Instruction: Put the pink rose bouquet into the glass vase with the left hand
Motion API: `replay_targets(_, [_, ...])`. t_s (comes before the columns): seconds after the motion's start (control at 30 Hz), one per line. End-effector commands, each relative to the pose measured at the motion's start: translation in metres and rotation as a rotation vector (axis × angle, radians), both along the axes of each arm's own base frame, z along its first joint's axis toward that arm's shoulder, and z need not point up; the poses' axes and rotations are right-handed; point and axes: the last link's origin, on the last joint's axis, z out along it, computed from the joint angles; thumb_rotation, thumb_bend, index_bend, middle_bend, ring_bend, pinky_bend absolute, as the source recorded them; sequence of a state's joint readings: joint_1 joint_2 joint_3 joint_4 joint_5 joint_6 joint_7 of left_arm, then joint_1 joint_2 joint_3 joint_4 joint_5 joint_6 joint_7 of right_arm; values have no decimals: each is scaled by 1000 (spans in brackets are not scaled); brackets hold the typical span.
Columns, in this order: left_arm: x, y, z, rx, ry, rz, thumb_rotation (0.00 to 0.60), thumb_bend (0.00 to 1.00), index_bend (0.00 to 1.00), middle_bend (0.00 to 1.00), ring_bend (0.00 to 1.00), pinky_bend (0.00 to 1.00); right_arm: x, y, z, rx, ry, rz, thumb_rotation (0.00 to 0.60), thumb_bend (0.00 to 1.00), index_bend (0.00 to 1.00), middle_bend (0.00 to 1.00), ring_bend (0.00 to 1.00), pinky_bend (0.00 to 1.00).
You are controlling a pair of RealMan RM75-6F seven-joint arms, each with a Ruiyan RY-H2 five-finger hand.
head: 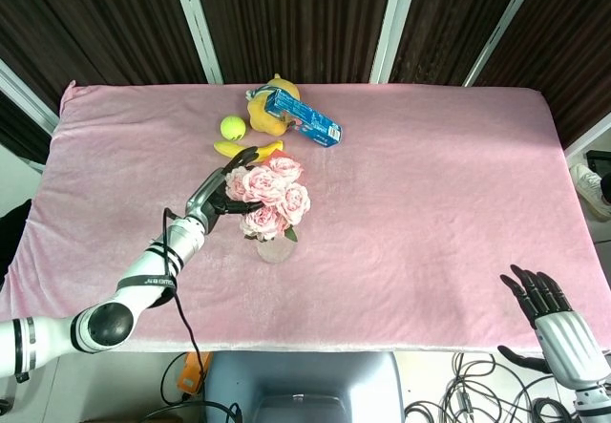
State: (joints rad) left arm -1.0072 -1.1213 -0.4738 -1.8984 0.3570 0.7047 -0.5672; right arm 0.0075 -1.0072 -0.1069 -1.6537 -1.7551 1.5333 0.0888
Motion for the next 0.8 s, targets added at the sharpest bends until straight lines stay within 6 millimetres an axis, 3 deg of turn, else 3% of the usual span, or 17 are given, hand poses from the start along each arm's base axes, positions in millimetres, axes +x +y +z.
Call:
replay_targets(0.03, [0,-2,3,10,-18,-17,600,272,0,0,0,0,0,0,0,1,1,1,600,212,0,0,0,0])
replay_targets(0.23, [-3,-8,7,37,9,-61,600,260,0,0,0,0,1,0,-1,2,4,4,600,213,0,0,0,0])
replay_targets(0.43, [-11,-7,-3,58,40,-61,579,227,0,0,0,0,2,2,-2,3,7,13,600,212,0,0,0,0])
replay_targets(0.47, [-12,-7,-6,43,43,-61,549,221,0,0,0,0,2,2,-1,2,6,13,600,212,0,0,0,0])
replay_targets(0.6, [-15,-5,-8,6,42,-52,281,191,0,0,0,0,2,1,0,-3,3,12,600,212,0,0,0,0])
replay_targets(0.7, [-18,-2,-8,-2,20,-32,194,174,0,0,0,0,1,2,1,-5,2,14,600,212,0,0,0,0])
replay_targets(0.8, [-21,0,-9,-9,26,-33,181,165,0,0,0,0,2,2,1,-6,1,15,600,212,0,0,0,0])
